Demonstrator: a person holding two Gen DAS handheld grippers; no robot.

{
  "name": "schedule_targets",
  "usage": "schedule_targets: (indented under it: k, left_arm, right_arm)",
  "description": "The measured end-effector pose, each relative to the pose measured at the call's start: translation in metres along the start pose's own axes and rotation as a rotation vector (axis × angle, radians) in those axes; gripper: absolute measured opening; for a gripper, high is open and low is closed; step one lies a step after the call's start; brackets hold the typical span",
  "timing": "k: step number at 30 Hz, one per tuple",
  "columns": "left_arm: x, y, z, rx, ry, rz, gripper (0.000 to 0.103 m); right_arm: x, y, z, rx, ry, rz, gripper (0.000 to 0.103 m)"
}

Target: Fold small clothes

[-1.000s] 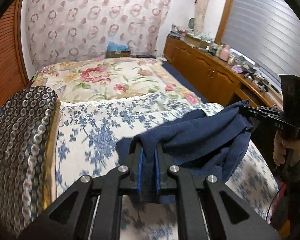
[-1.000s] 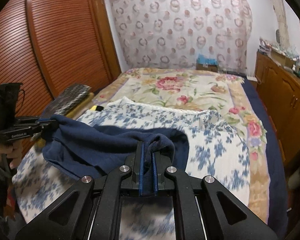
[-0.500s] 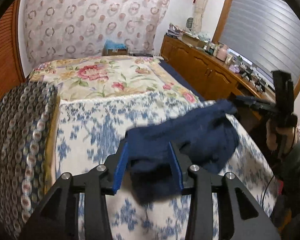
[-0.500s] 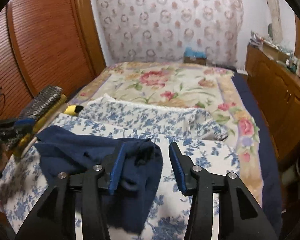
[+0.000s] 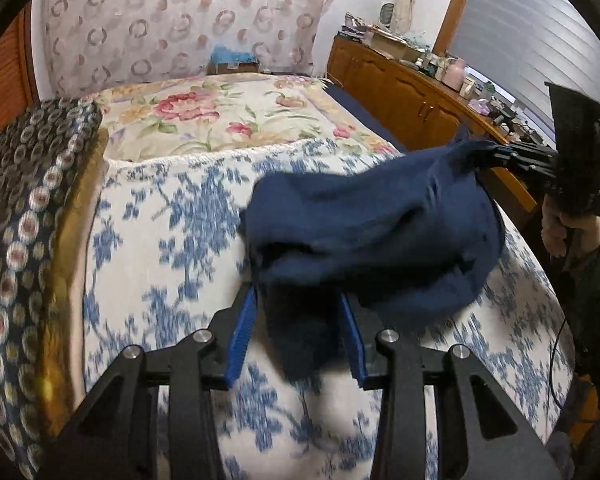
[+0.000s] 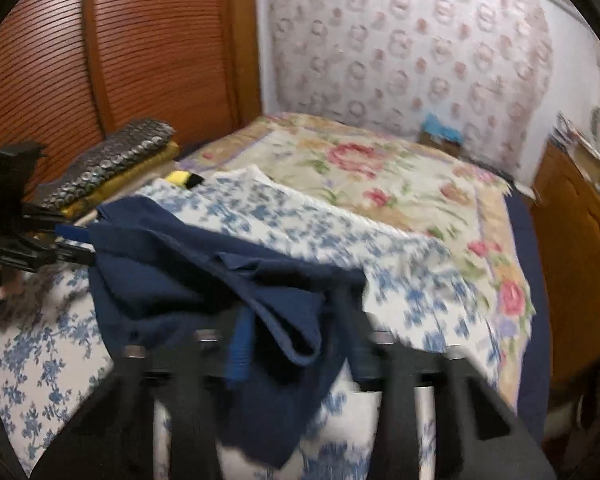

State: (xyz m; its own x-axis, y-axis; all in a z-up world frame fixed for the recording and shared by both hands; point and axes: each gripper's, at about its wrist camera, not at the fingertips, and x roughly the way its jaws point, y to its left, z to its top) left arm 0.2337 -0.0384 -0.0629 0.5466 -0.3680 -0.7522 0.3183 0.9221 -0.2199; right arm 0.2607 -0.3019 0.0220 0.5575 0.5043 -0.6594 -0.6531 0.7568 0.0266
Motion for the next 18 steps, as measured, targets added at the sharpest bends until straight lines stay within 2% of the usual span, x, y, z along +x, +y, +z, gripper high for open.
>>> schedule_targets:
  k: [3,5,6,7,9,11,13,14,15,16,18]
  left_arm:
    - [0.003,0.001,0.017,-0.004,-0.036,0.011,0.039]
    - [0.000,0.004,0.028,-0.021,-0.098,0.047,0.039]
    - [-0.001,0.007,0.034,-0.033,-0.120,0.078,0.039]
    - [-0.001,0.010,0.037,-0.045,-0.128,0.094,0.039]
    - [-0.001,0.015,0.042,-0.066,-0.128,0.073,0.039]
    - [0.001,0.017,0.043,-0.063,-0.119,0.068,0.039]
    - [0.005,0.017,0.042,-0.053,-0.102,0.057,0.040]
    - [0.007,0.017,0.040,-0.051,-0.091,0.052,0.041]
    - [0.009,0.018,0.039,-0.052,-0.086,0.049,0.042]
    - [0.011,0.017,0.039,-0.052,-0.081,0.049,0.043]
    - [0.016,0.019,0.039,-0.062,-0.066,0.054,0.044]
  right_arm:
    - [0.001,-0.013,0.013,0.047,-0.048,0.026,0.002]
    - [0.006,-0.027,0.017,0.125,-0.030,-0.058,0.002]
    - [0.012,-0.038,0.018,0.184,0.008,-0.133,0.002]
    - [0.017,-0.048,0.015,0.229,0.021,-0.167,0.002]
    - [0.025,-0.057,0.010,0.240,0.054,-0.207,0.002]
    - [0.028,-0.058,0.006,0.253,0.077,-0.208,0.003]
    - [0.024,-0.056,0.004,0.252,0.079,-0.236,0.028]
    - [0.020,-0.054,0.004,0.254,0.070,-0.233,0.034]
    - [0.014,-0.052,0.004,0.259,0.061,-0.231,0.047]
    - [0.010,-0.050,0.003,0.263,0.057,-0.226,0.055]
    - [0.003,-0.046,0.000,0.271,0.045,-0.206,0.063]
